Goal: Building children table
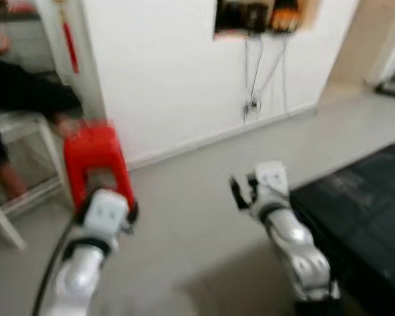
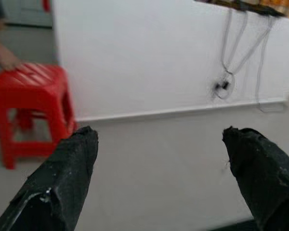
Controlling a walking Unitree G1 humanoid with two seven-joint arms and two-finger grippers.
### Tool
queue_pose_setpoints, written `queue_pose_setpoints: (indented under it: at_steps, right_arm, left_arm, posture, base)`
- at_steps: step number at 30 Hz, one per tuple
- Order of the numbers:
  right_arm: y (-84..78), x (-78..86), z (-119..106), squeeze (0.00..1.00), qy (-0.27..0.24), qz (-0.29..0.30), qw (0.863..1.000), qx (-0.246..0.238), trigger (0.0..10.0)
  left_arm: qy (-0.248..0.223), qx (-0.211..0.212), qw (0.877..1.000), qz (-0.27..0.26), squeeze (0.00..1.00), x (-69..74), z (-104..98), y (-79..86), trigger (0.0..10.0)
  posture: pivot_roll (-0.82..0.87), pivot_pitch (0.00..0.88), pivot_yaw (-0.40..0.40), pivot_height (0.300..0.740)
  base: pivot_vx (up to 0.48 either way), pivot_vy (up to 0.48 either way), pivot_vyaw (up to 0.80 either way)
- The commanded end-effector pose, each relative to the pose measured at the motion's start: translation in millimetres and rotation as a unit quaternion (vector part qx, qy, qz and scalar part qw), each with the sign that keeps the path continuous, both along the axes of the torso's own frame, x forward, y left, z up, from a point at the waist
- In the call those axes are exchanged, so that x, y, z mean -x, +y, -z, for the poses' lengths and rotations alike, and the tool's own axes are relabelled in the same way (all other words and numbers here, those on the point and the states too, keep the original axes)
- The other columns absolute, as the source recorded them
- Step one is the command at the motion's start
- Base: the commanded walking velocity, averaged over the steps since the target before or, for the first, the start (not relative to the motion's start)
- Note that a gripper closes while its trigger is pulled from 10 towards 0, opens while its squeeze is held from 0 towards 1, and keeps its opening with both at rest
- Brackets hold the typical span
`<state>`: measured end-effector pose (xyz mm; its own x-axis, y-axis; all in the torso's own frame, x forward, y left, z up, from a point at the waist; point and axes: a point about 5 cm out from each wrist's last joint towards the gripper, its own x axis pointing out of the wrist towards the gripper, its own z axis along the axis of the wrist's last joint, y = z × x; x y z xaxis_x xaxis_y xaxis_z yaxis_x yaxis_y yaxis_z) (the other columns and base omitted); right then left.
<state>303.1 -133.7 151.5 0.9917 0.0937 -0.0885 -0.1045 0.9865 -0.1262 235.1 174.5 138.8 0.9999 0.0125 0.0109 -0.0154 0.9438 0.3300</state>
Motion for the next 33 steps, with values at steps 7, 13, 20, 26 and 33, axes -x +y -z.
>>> queue_pose_setpoints:
  at_steps: [7, 13, 20, 26, 33]
  right_arm:
    - [-16.5, -3.9, 4.6, 0.00, 0.022, 0.040, 0.999, -0.016, 10.0]
    - [-29.7, -4.2, 6.2, 0.00, 0.025, 0.087, 0.996, -0.017, 10.0]
    - [-72.6, -3.2, 9.9, 0.00, 0.034, 0.234, 0.972, 0.007, 10.0]
    - [-82.0, -2.1, 8.3, 0.00, 0.030, 0.263, 0.964, 0.008, 10.0]
    - [-67.9, -4.0, 8.4, 0.00, 0.029, 0.236, 0.971, -0.009, 10.0]
  left_arm:
    - [-0.001, 0.004, 1.000, 0.015, 0.00, 0.3, -0.6, -5.4, 10.0]
    - [-0.002, 0.008, 1.000, 0.016, 0.00, 1.3, -0.8, -5.4, 10.0]
    - [-0.003, 0.012, 1.000, 0.021, 0.00, 2.4, -1.0, -5.6, 10.0]
    - [-0.003, 0.012, 1.000, 0.023, 0.00, 2.5, -1.1, -5.5, 10.0]
    - [-0.004, 0.012, 1.000, 0.028, 0.00, 3.1, -2.3, -5.7, 10.0]
  posture:
    - [0.09, 0.000, -0.106, 0.740]
    - [0.09, 0.000, -0.110, 0.740]
    - [0.09, 0.000, -0.110, 0.740]
    - [0.09, 0.000, -0.109, 0.740]
    - [0.10, 0.000, -0.112, 0.740]
  base:
    - [0.000, 0.000, -0.34]
    - [0.000, 0.000, -0.80]
    - [0.000, 0.000, -0.80]
    - [0.000, 0.000, -0.80]
    - [0.000, 0.000, -0.80]
